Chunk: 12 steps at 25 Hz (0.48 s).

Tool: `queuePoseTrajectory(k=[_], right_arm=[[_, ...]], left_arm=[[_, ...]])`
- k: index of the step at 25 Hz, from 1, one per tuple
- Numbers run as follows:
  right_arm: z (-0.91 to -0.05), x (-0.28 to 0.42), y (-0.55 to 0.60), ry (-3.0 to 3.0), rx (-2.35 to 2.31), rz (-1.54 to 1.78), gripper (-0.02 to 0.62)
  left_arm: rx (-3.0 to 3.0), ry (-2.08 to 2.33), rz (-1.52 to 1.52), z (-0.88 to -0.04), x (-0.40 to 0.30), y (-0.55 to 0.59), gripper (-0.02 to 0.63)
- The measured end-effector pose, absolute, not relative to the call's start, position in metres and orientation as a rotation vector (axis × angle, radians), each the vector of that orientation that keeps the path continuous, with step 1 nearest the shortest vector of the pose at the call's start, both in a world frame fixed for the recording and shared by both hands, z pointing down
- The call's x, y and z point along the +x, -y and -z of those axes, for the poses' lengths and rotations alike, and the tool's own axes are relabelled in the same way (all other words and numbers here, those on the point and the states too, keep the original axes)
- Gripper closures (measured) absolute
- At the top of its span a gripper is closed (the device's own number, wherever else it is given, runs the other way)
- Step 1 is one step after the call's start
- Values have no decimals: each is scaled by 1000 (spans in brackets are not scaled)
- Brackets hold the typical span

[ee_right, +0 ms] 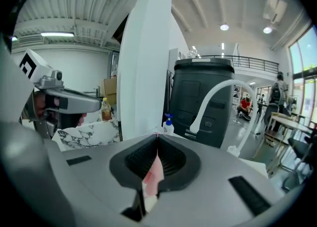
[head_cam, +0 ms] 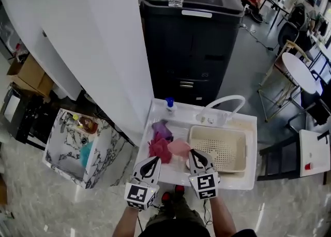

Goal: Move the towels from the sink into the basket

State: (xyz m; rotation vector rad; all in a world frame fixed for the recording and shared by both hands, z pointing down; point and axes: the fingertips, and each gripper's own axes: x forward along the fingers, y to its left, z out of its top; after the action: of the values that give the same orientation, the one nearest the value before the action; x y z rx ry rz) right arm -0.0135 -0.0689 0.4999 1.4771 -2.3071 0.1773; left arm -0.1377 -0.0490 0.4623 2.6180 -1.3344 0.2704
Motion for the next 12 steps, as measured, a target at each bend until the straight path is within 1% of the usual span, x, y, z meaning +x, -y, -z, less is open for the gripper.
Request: queuePoseTrajectory(k=[5,12], right_arm=[[-466,-6,60,2309,1560,-99,565],[-436,21,49,2249,1716,-40,564]], left_arm=[[2662,1306,-248,-450,-135,43,603],[2716,1246,-216,-438,-128,43,603]])
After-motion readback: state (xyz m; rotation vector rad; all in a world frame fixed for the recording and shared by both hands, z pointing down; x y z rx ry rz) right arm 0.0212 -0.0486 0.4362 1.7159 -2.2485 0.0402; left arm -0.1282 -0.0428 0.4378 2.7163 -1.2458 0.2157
